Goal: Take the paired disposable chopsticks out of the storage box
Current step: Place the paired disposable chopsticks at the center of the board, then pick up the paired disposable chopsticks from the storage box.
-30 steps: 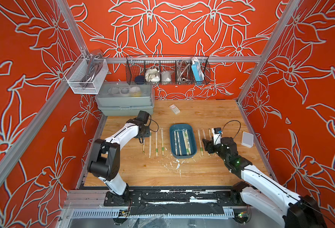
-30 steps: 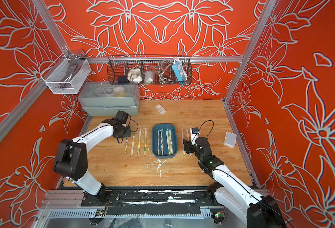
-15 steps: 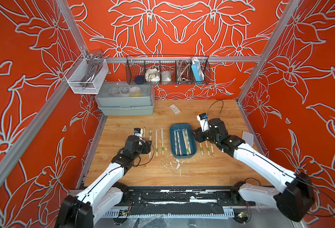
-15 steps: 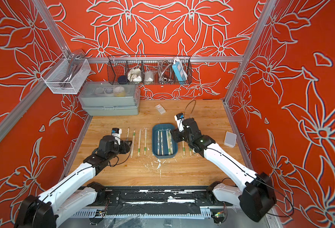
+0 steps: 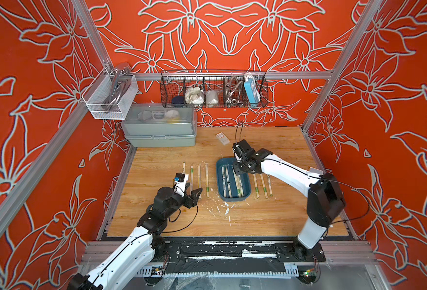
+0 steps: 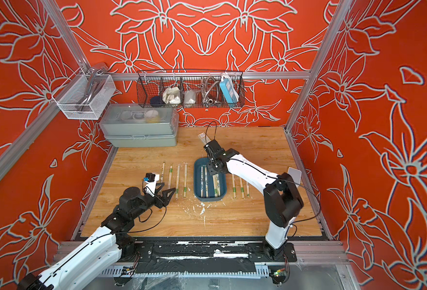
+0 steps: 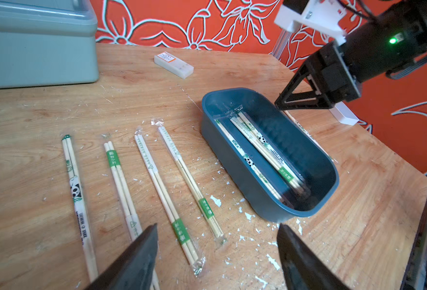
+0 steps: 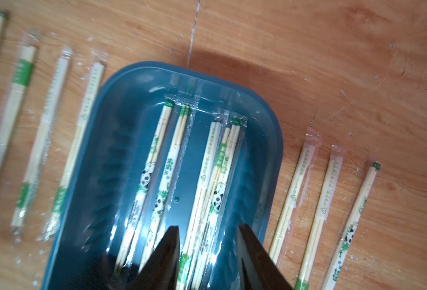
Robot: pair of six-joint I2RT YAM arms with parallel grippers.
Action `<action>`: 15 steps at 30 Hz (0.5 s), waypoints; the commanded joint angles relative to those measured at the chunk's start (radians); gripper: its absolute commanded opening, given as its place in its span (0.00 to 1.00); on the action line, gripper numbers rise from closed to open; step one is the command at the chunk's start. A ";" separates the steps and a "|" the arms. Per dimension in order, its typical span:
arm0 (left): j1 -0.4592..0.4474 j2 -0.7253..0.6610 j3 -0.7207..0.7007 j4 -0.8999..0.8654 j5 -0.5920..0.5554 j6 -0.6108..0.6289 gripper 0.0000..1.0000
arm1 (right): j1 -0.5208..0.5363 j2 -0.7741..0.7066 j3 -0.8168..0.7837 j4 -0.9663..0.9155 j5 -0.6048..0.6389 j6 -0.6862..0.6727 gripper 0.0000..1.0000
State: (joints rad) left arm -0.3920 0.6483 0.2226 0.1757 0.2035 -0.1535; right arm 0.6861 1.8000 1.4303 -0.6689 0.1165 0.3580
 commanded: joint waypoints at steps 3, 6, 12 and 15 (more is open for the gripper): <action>-0.005 0.026 0.024 0.030 -0.007 0.029 0.75 | 0.011 0.110 0.092 -0.108 0.095 0.035 0.39; -0.005 0.035 0.026 0.030 -0.019 0.030 0.75 | 0.012 0.150 0.117 -0.102 0.115 0.039 0.38; -0.005 0.067 0.035 0.036 -0.019 0.031 0.75 | 0.013 0.238 0.180 -0.136 0.156 0.054 0.37; -0.005 0.080 0.037 0.039 -0.017 0.032 0.75 | 0.015 0.265 0.188 -0.132 0.164 0.063 0.36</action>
State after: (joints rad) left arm -0.3931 0.7212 0.2268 0.1890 0.1921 -0.1333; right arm 0.6926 2.0346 1.5925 -0.7593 0.2340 0.3958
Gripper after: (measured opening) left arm 0.750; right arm 0.365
